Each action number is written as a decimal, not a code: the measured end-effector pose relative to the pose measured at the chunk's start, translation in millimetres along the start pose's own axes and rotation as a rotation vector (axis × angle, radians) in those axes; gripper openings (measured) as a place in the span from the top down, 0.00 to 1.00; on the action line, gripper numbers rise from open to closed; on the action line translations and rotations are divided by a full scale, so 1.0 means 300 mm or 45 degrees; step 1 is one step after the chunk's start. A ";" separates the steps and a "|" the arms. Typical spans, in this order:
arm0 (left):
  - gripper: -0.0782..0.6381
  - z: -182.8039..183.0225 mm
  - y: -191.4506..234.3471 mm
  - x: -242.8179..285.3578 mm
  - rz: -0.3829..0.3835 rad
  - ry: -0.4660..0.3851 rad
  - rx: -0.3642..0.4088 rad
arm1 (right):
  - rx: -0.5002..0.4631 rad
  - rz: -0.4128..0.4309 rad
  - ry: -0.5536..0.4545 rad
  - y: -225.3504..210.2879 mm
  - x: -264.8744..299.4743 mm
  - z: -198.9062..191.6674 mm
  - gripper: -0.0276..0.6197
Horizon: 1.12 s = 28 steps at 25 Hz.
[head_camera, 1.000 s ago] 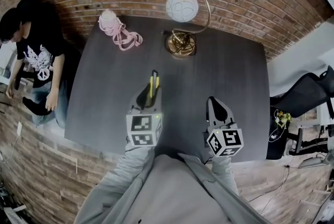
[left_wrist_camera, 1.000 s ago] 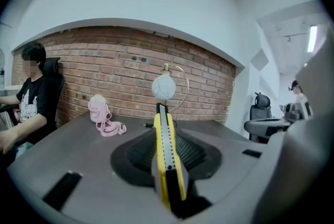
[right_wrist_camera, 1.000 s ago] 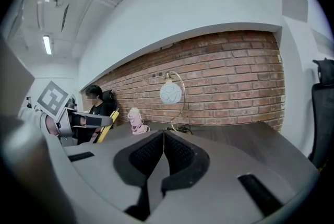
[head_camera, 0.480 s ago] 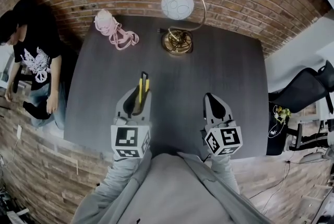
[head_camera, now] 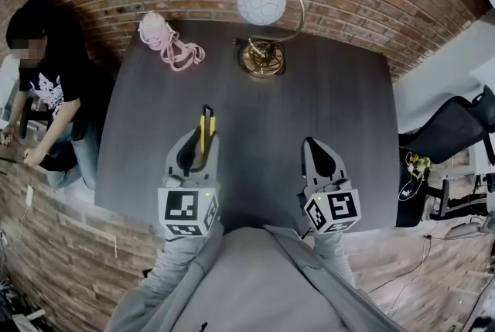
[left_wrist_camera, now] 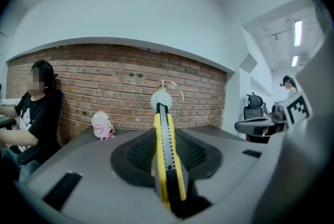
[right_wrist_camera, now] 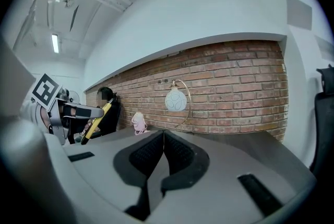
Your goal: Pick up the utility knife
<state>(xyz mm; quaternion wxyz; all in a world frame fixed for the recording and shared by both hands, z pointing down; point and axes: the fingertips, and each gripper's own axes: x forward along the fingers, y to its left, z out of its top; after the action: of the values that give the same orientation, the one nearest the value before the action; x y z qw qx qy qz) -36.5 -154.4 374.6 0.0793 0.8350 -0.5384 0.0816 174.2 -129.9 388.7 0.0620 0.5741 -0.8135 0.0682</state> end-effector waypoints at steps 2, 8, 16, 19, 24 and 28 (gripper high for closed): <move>0.72 -0.003 -0.002 -0.001 -0.001 0.003 0.000 | 0.002 -0.001 -0.004 0.002 -0.003 -0.001 0.93; 0.72 -0.001 -0.010 0.001 -0.004 0.002 0.001 | 0.005 -0.009 -0.024 0.002 -0.015 0.011 0.93; 0.72 -0.005 -0.012 0.004 -0.004 0.009 0.001 | 0.013 -0.017 -0.040 0.002 -0.012 0.016 0.93; 0.72 -0.004 -0.011 0.003 -0.003 0.008 0.002 | 0.017 -0.024 -0.038 -0.004 -0.015 0.011 0.93; 0.72 -0.006 -0.008 0.001 -0.003 0.009 -0.001 | 0.009 -0.019 -0.034 0.000 -0.010 0.013 0.93; 0.72 -0.009 -0.005 0.000 -0.001 0.011 -0.003 | 0.004 -0.008 -0.035 0.006 -0.004 0.015 0.93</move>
<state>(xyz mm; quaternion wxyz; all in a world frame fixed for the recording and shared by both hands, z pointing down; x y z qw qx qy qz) -35.4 -153.1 377.2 0.0825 0.8346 -0.5380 0.0847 173.0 -129.0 383.9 0.0500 0.5777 -0.8124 0.0614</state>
